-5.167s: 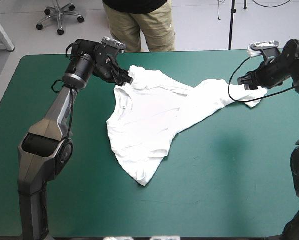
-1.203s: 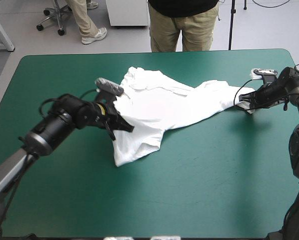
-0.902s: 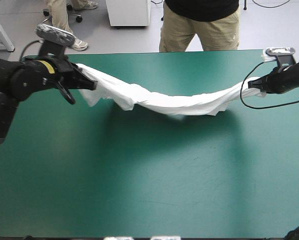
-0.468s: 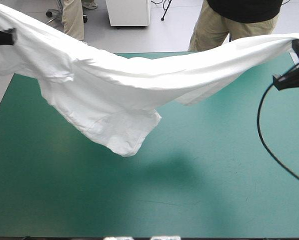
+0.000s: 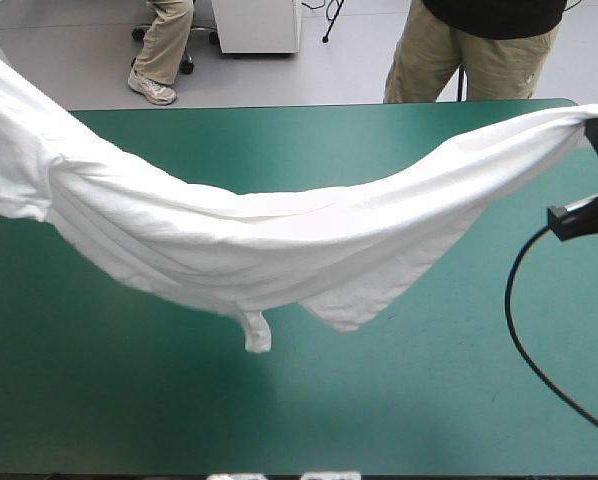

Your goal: Fold the cloth

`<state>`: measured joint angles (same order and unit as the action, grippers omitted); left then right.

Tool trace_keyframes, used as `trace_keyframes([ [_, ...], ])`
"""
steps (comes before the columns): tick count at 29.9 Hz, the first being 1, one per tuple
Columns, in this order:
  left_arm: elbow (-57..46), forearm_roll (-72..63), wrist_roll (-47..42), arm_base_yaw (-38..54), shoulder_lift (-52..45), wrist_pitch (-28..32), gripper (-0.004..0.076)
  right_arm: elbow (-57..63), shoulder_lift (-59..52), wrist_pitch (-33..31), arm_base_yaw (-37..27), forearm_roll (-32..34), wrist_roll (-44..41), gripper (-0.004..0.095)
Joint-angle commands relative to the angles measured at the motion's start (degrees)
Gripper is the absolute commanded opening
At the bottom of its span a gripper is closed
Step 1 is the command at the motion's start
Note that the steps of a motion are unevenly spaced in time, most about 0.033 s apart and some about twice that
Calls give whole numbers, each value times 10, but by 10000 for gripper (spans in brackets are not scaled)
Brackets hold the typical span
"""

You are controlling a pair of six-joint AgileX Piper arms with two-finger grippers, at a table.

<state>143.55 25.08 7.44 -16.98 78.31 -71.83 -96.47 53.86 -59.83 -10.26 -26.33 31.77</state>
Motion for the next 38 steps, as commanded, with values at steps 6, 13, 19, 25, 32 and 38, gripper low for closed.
trace_keyframes([
  [6, -202, 58, -48, 21, 35, -6, -7, -9, 144, -64, 0, -51, -29, -16],
  [13, -347, -148, -45, 142, 118, 126, -6, -9, 284, -46, 40, -26, -36, -12],
  [19, -336, -220, -27, 172, 204, 253, -6, -80, 438, 38, 83, 50, -85, -12],
  [25, -322, -234, -34, 171, 290, 340, -7, -234, 598, 59, 85, 49, -93, -13],
  [32, -322, -238, -49, 171, 356, 399, 7, -389, 732, 25, 85, 51, -97, 104],
  [38, -322, -261, -41, 171, 375, 391, 314, -415, 763, 36, 85, 61, -110, 530],
])
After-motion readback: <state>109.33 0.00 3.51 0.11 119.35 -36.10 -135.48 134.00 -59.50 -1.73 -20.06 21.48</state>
